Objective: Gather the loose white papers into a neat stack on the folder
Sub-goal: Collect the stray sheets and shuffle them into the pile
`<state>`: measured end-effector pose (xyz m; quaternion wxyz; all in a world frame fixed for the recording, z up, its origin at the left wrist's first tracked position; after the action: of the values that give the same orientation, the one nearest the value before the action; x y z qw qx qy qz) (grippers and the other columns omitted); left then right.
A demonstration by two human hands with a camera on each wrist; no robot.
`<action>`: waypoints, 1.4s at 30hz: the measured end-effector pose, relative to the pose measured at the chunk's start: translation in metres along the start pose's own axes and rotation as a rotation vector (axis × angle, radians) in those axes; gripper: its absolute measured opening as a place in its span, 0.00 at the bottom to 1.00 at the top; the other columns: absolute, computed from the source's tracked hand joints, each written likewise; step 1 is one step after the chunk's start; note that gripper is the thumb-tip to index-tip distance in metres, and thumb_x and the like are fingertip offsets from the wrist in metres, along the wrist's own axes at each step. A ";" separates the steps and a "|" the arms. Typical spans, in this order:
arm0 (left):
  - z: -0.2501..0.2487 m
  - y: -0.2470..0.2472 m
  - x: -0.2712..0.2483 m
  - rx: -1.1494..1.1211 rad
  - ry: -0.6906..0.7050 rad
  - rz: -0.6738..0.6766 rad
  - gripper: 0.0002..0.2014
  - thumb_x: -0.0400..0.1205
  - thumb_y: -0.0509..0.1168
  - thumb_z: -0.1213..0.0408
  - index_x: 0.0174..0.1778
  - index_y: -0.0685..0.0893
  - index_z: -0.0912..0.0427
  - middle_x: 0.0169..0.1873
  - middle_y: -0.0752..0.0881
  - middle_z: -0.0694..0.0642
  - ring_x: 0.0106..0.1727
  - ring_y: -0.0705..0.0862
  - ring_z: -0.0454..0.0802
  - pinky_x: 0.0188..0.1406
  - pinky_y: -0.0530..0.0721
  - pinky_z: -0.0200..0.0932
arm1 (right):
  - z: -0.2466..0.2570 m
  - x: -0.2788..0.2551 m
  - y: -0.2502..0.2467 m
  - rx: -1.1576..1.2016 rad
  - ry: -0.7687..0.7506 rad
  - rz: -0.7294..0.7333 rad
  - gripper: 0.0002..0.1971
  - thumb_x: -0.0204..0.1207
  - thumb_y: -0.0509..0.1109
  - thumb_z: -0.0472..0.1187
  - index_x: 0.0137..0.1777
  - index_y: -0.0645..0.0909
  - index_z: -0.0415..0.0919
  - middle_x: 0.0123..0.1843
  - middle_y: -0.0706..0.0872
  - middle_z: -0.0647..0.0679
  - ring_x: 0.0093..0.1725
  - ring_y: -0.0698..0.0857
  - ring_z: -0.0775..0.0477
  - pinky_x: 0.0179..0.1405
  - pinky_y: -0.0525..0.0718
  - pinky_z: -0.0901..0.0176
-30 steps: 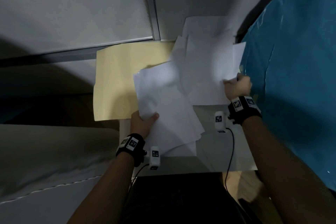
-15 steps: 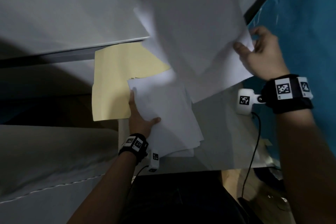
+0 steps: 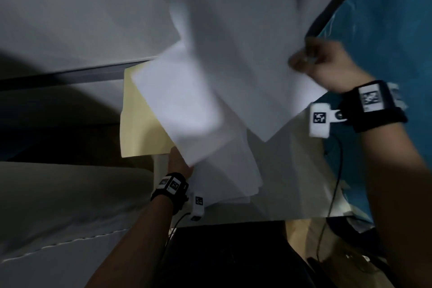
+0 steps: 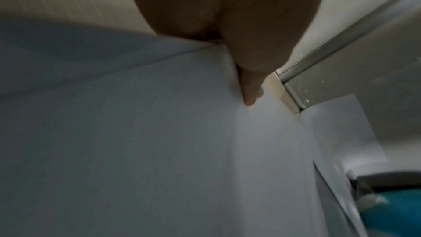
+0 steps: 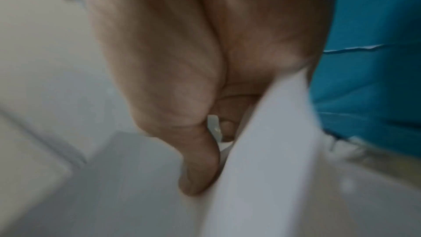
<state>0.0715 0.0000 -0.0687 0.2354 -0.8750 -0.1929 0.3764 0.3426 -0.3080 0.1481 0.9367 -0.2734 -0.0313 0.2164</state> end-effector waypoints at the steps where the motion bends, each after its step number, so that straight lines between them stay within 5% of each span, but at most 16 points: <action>1: 0.007 -0.001 -0.002 0.034 -0.091 0.014 0.30 0.84 0.72 0.74 0.82 0.72 0.73 0.77 0.78 0.73 0.77 0.79 0.69 0.76 0.78 0.58 | -0.012 0.005 0.012 -0.105 0.026 0.066 0.05 0.81 0.77 0.36 0.48 0.86 0.33 0.44 0.86 0.38 0.41 0.80 0.56 0.45 0.78 0.67; 3: 0.021 -0.001 0.000 -0.072 -0.212 0.047 0.28 0.87 0.67 0.76 0.84 0.69 0.74 0.79 0.76 0.74 0.79 0.78 0.71 0.76 0.77 0.56 | -0.035 0.013 0.036 -0.222 0.054 0.171 0.03 0.80 0.76 0.34 0.51 0.88 0.34 0.48 0.89 0.39 0.43 0.81 0.57 0.47 0.79 0.65; 5: 0.008 -0.002 -0.005 -0.340 -0.210 0.088 0.29 0.88 0.67 0.51 0.79 0.79 0.70 0.74 0.84 0.71 0.75 0.83 0.69 0.73 0.81 0.57 | -0.056 0.022 0.060 -0.335 0.077 0.223 0.10 0.81 0.76 0.36 0.60 0.88 0.33 0.54 0.87 0.40 0.49 0.84 0.50 0.51 0.75 0.61; 7: 0.005 0.002 0.000 -0.603 -0.235 0.094 0.46 0.77 0.57 0.20 0.63 0.93 0.62 0.60 0.93 0.67 0.62 0.90 0.68 0.65 0.86 0.60 | -0.067 0.029 0.081 -0.431 0.106 0.256 0.18 0.82 0.76 0.37 0.70 0.85 0.34 0.65 0.86 0.39 0.63 0.85 0.41 0.58 0.72 0.63; 8: 0.000 0.002 0.001 -0.642 -0.224 0.106 0.49 0.75 0.54 0.16 0.55 0.96 0.61 0.54 0.95 0.65 0.56 0.92 0.67 0.61 0.89 0.60 | -0.069 0.032 0.092 -0.434 0.117 0.268 0.19 0.82 0.76 0.36 0.72 0.84 0.34 0.69 0.85 0.39 0.68 0.84 0.40 0.61 0.72 0.64; 13: -0.008 -0.002 0.007 -0.324 0.076 0.088 0.13 0.79 0.81 0.58 0.47 0.94 0.66 0.43 0.95 0.60 0.41 0.92 0.53 0.45 0.88 0.49 | -0.072 0.039 0.123 -0.298 0.117 0.191 0.15 0.83 0.75 0.33 0.68 0.86 0.30 0.67 0.87 0.34 0.67 0.86 0.37 0.64 0.78 0.64; 15: -0.005 -0.002 0.008 -0.236 0.141 0.042 0.09 0.77 0.83 0.63 0.46 0.93 0.62 0.44 0.94 0.58 0.44 0.91 0.53 0.45 0.89 0.51 | -0.071 0.039 0.120 -0.238 0.096 0.073 0.13 0.84 0.74 0.38 0.64 0.89 0.32 0.60 0.90 0.38 0.60 0.88 0.41 0.60 0.79 0.65; 19: -0.003 -0.005 0.005 -0.230 0.194 -0.050 0.24 0.76 0.82 0.67 0.66 0.81 0.53 0.62 0.86 0.54 0.59 0.86 0.54 0.63 0.88 0.57 | -0.092 0.023 0.080 -0.080 0.188 -0.262 0.08 0.84 0.72 0.37 0.59 0.89 0.37 0.51 0.86 0.47 0.49 0.84 0.51 0.49 0.78 0.71; 22: -0.004 -0.002 -0.003 -0.432 0.173 -0.020 0.46 0.79 0.79 0.72 0.84 0.61 0.36 0.73 0.81 0.55 0.67 0.86 0.53 0.69 0.85 0.53 | -0.114 0.000 0.068 -0.018 0.316 -0.255 0.04 0.81 0.74 0.37 0.44 0.85 0.43 0.37 0.83 0.50 0.34 0.82 0.57 0.41 0.79 0.67; 25: -0.004 0.002 -0.008 -0.483 0.095 -0.046 0.53 0.81 0.76 0.73 0.89 0.48 0.34 0.71 0.83 0.57 0.66 0.86 0.55 0.69 0.84 0.55 | -0.137 -0.032 0.087 0.002 0.496 -0.137 0.07 0.75 0.82 0.39 0.40 0.85 0.43 0.39 0.86 0.46 0.37 0.83 0.50 0.44 0.81 0.61; 28: -0.004 0.004 -0.008 -0.455 0.042 -0.077 0.46 0.80 0.77 0.72 0.89 0.58 0.47 0.71 0.83 0.60 0.66 0.86 0.59 0.68 0.86 0.60 | -0.145 -0.060 0.127 -0.106 0.531 0.094 0.12 0.71 0.85 0.40 0.50 0.91 0.36 0.46 0.91 0.43 0.44 0.90 0.43 0.45 0.86 0.56; 33: -0.013 0.004 -0.011 -0.379 0.061 -0.090 0.30 0.79 0.79 0.70 0.76 0.74 0.60 0.61 0.82 0.53 0.59 0.83 0.54 0.61 0.84 0.53 | -0.144 -0.072 0.158 -0.227 0.529 0.348 0.18 0.67 0.88 0.48 0.43 0.90 0.32 0.41 0.93 0.38 0.42 0.92 0.41 0.44 0.91 0.45; 36: -0.011 0.003 -0.008 -0.364 0.075 -0.089 0.29 0.80 0.78 0.70 0.75 0.76 0.60 0.61 0.83 0.53 0.59 0.83 0.53 0.61 0.84 0.53 | -0.149 -0.052 0.129 -0.252 0.533 0.125 0.24 0.69 0.83 0.61 0.39 0.88 0.38 0.36 0.91 0.45 0.40 0.92 0.42 0.31 0.86 0.57; 38: -0.011 0.002 -0.008 -0.349 0.089 -0.093 0.27 0.81 0.76 0.72 0.75 0.76 0.61 0.61 0.83 0.54 0.59 0.84 0.54 0.61 0.85 0.54 | -0.153 -0.031 0.098 -0.278 0.572 -0.175 0.30 0.68 0.79 0.68 0.53 0.85 0.42 0.48 0.90 0.46 0.51 0.91 0.41 0.37 0.86 0.59; 39: -0.012 0.002 -0.008 -0.342 0.092 -0.093 0.26 0.81 0.76 0.72 0.74 0.76 0.61 0.61 0.83 0.54 0.59 0.84 0.54 0.60 0.85 0.53 | -0.155 -0.021 0.088 -0.285 0.617 -0.272 0.40 0.66 0.79 0.71 0.68 0.80 0.40 0.62 0.87 0.41 0.63 0.87 0.37 0.51 0.89 0.50; 42: -0.010 0.003 -0.006 -0.341 0.082 -0.096 0.26 0.81 0.75 0.72 0.75 0.76 0.61 0.61 0.83 0.53 0.60 0.83 0.53 0.59 0.83 0.50 | -0.164 0.001 0.087 -0.412 0.811 -0.215 0.65 0.67 0.80 0.70 0.89 0.48 0.32 0.89 0.57 0.33 0.87 0.60 0.29 0.84 0.67 0.32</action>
<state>0.0754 -0.0086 -0.0609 0.1091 -0.9066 -0.2858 0.2907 0.3389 -0.3238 -0.0364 0.8166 -0.5116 0.2667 -0.0171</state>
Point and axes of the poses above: each hand's wrist, its own x-axis towards the middle knuckle, its own y-axis out of the palm, z = x × y, the point moved 5 cm from there along x, towards the middle knuckle
